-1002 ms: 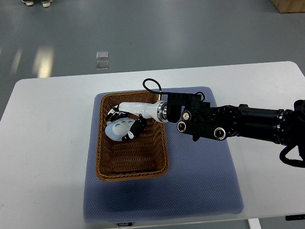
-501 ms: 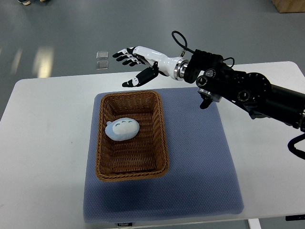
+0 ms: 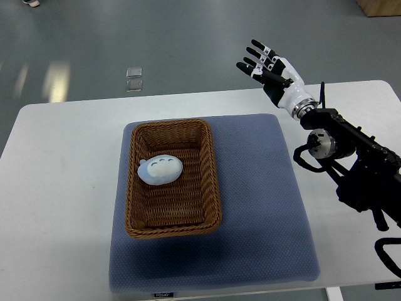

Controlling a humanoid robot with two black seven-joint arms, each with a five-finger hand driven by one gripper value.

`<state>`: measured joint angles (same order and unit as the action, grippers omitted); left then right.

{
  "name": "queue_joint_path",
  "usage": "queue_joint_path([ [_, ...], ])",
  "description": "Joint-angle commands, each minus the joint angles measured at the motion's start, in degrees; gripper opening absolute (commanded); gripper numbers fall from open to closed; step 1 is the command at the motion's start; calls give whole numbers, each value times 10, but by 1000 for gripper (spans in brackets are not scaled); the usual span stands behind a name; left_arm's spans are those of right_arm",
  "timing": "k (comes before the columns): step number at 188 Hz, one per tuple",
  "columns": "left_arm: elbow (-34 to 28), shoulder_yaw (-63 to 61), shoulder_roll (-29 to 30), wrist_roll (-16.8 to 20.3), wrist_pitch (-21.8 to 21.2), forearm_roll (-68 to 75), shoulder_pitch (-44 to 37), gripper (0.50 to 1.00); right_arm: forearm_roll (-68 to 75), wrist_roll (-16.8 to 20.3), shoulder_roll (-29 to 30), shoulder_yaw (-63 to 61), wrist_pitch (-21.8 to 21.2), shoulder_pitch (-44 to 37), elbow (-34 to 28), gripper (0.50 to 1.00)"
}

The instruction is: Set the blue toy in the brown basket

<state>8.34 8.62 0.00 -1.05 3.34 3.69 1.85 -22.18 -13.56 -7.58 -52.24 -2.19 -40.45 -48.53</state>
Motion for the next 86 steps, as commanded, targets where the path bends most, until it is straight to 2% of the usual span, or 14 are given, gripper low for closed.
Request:
queue_joint_path([
  [1, 0, 0, 0, 0, 0, 0, 0, 1000, 28, -1, 0, -1, -1, 12, 4, 911],
  [35, 1, -1, 0, 0, 0, 0, 0, 1000, 33, -1, 1, -1, -4, 21, 4, 913],
  [59, 3, -1, 0, 0, 0, 0, 0, 1000, 33, -1, 0, -1, -33, 26, 4, 913],
  [86, 0, -1, 0, 0, 0, 0, 0, 1000, 33, -1, 0, -2, -41, 25, 4, 911],
])
